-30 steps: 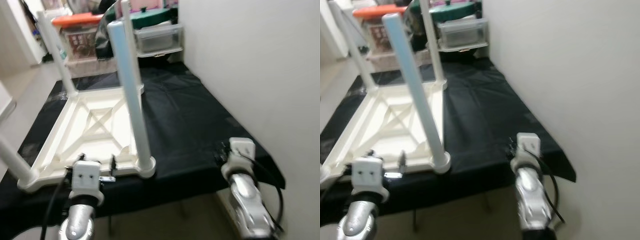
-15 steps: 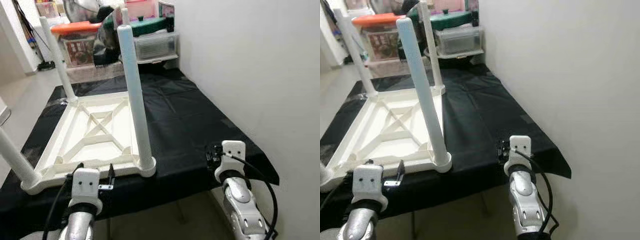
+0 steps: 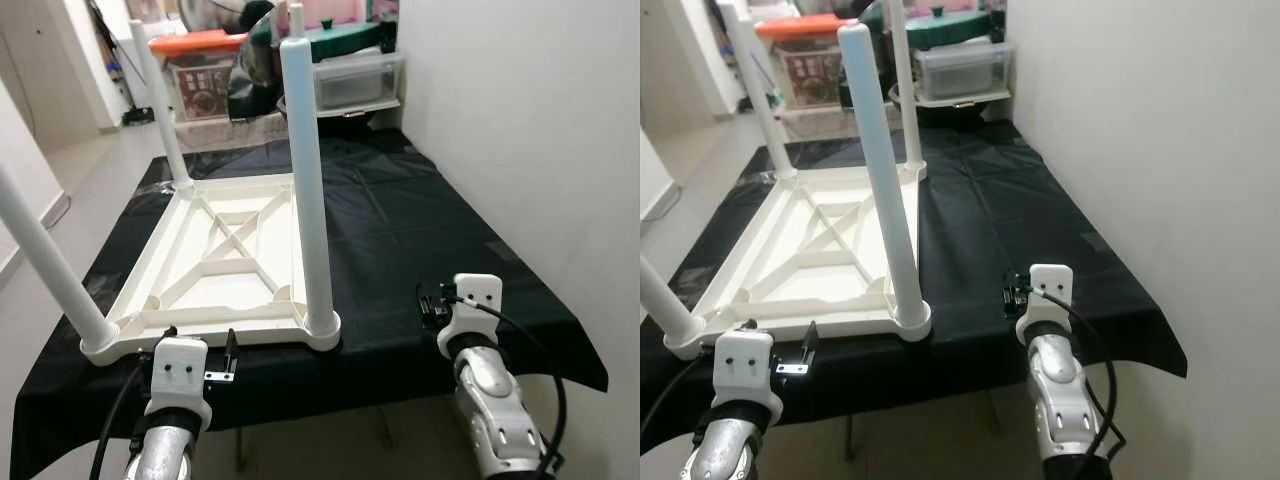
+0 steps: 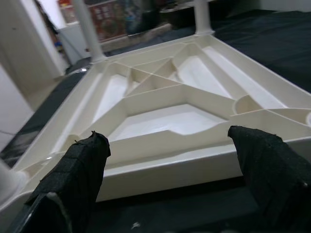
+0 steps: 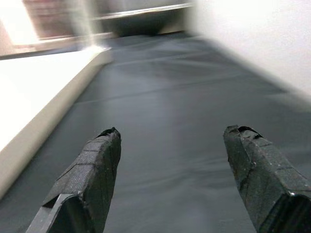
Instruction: Building children table
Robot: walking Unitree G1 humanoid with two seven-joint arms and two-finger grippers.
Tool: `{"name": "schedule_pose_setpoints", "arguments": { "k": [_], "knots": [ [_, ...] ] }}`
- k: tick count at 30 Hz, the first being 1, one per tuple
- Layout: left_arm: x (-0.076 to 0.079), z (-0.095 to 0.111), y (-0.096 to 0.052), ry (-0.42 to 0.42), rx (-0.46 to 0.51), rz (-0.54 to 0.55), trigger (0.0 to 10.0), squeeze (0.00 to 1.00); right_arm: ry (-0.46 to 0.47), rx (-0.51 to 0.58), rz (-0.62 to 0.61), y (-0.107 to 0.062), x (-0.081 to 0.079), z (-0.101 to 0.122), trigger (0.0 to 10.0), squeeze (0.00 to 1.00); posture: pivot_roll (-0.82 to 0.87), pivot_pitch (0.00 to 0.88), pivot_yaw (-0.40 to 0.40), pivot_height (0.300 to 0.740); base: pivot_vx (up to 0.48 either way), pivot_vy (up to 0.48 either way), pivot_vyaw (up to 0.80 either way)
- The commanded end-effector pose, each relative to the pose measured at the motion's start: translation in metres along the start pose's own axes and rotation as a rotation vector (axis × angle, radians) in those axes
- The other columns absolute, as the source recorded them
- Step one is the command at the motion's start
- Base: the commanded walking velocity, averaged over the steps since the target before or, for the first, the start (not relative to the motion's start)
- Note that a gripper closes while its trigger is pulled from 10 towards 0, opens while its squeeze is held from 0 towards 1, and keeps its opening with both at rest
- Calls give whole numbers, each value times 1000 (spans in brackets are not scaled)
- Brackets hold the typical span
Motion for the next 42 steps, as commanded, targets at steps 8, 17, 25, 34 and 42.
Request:
{"name": "schedule_pose_setpoints", "arguments": {
  "k": [8,17,25,34,42],
  "knots": [
    [24,-6,-8,-51,-31,-164,10000,0,78,50,246,-8,-6,20,10000,0,-95,0,44,740,0,0,300],
    [39,-6,-14,-53,-36,-252,10000,0,65,90,207,-5,8,29,10000,0,-92,0,46,740,0,0,254],
    [39,-10,-13,-53,-46,-261,10000,0,73,169,390,-11,-4,58,10000,0,-103,0,56,740,0,0,0],
    [39,-10,-15,-52,-47,-270,10000,0,124,232,635,-15,-61,79,10000,0,-92,0,54,740,0,0,0],
    [40,-10,-16,-59,-45,-270,10000,0,92,238,713,-12,-84,82,10000,0,-90,0,49,740,0,0,0]
  ]
}}
Point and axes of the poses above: a point about 5 cm out from each wrist's last joint towards the gripper, its own y axis pointing out of the wrist towards the gripper, its own z axis along the axis of the wrist's last joint, x = y × z, the point moved 1 cm from there along y, pointing out of the wrist towards the gripper, and after that the axes turned 7 degrees about y, right-handed, at the moved point
